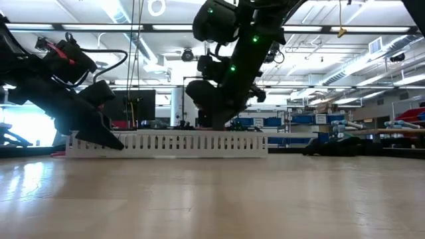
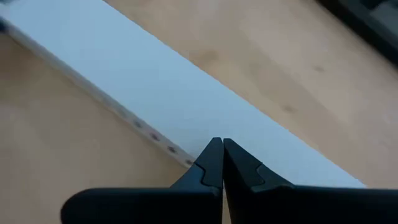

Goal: Ziptie cables
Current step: Close the white cable duct

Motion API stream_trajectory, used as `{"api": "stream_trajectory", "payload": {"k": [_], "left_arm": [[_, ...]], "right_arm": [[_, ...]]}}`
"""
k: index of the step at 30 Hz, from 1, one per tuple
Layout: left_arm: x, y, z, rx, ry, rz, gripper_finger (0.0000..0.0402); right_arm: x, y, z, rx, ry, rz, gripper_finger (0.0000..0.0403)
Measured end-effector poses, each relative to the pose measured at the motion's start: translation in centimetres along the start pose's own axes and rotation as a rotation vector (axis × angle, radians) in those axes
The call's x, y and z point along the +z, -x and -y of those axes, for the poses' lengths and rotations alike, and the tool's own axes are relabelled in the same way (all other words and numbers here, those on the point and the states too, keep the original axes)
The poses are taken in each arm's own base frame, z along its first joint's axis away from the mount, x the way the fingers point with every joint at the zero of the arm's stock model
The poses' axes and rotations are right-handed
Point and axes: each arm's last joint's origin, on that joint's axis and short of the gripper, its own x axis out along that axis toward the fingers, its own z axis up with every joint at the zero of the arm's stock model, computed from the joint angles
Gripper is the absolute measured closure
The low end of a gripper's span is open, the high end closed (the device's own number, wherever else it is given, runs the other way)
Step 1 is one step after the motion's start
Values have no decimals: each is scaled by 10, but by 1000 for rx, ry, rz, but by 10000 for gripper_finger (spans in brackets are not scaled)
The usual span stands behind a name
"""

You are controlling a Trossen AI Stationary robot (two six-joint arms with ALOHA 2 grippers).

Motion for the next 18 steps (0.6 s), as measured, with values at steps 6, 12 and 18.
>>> {"api": "stream_trajectory", "payload": {"k": [6,12,18], "left_arm": [[9,-4,0,4,-24,49,152],[23,-20,-1,3,-27,18,152],[35,-48,-2,1,-49,-34,151]], "right_arm": [[6,15,10,-62,14,17,403],[8,23,19,-103,32,-4,403],[2,34,27,-170,19,-59,403]]}}
